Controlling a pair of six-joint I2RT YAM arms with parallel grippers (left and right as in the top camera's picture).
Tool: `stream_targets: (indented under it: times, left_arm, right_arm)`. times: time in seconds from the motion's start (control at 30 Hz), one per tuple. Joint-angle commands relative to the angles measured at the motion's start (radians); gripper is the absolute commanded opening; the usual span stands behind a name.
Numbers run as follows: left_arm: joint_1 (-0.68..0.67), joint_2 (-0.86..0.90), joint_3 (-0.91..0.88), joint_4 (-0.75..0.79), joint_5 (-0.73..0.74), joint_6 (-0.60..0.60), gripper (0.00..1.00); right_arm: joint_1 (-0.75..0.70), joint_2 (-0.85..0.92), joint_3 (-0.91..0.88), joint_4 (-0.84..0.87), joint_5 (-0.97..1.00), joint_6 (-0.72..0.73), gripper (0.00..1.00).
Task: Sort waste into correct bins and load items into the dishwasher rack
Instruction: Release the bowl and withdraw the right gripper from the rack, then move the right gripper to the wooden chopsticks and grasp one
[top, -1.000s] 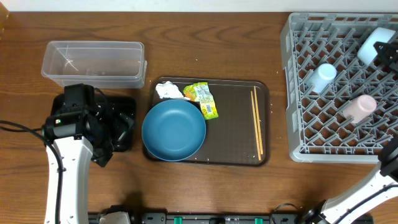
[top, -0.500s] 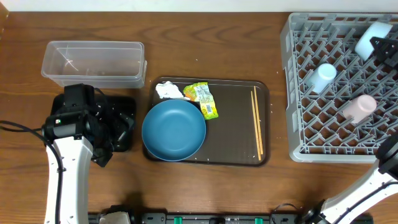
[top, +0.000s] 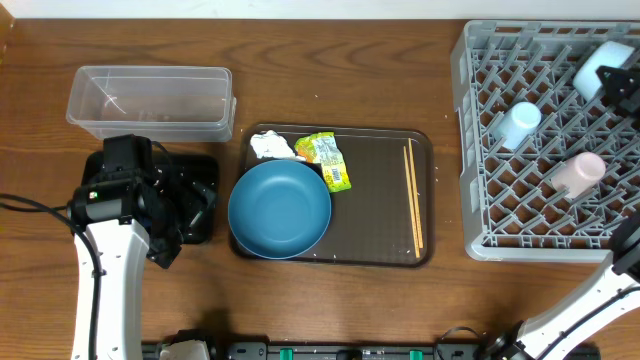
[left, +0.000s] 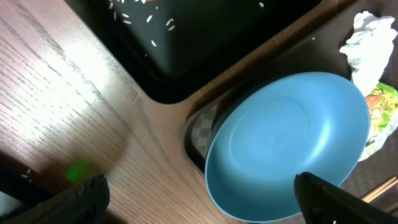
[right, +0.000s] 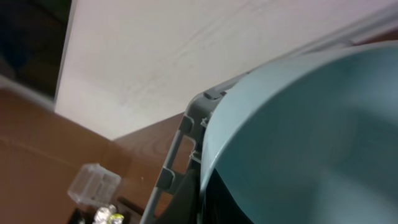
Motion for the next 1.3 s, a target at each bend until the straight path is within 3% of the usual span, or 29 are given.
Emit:
stream_targets:
  times: [0.0, 0.13, 0.27, 0.4, 0.57, 0.67, 0.83, 0.93, 1.07, 1.17, 1.27]
  left_arm:
    - [-0.002, 0.003, 0.016, 0.0, -0.014, 0.006, 0.98]
    - [-0.002, 0.003, 0.016, 0.0, -0.014, 0.006, 0.98]
    - [-0.002, 0.003, 0.016, 0.0, -0.014, 0.006, 0.98]
    - [-0.002, 0.003, 0.016, 0.0, -0.014, 0.006, 0.98]
    - [-0.002, 0.003, 0.016, 0.0, -0.014, 0.006, 0.98]
    - [-0.002, 0.003, 0.016, 0.0, -0.014, 0.006, 0.98]
    - [-0.002, 0.003, 0.016, 0.0, -0.014, 0.006, 0.98]
    - [-0.002, 0.003, 0.016, 0.0, -0.014, 0.006, 0.98]
    - [-0.002, 0.003, 0.016, 0.0, -0.014, 0.006, 0.98]
    - [-0.002, 0.003, 0.016, 0.0, -0.014, 0.006, 0.98]
    - [-0.002, 0.003, 0.016, 0.0, -0.014, 0.006, 0.98]
  right_arm:
    - [-0.043, 0.016, 0.002, -0.001, -0.002, 0.093, 0.08]
    - [-0.082, 0.015, 0.002, -0.005, -0.009, 0.151, 0.22]
    - [-0.113, -0.001, 0.002, -0.032, -0.029, 0.162, 0.53]
    - [-0.14, -0.06, 0.002, -0.105, 0.029, 0.153, 0.69]
    - [-0.143, -0.214, 0.002, -0.368, 0.321, 0.046, 0.77]
    - [-0.131, -0.338, 0.003, -0.566, 0.709, 0.027, 0.81]
    - [-0.111, -0.478, 0.003, -0.67, 1.063, 0.027, 0.92]
    - [-0.091, -0.542, 0.003, -0.704, 1.07, 0.07, 0.94]
    - [-0.034, -0.595, 0.003, -0.732, 0.906, 0.122, 0.99]
    - [0.042, -0.608, 0.003, -0.755, 0.761, 0.121, 0.99]
    - [0.15, -0.611, 0.003, -0.811, 0.755, 0.106, 0.99]
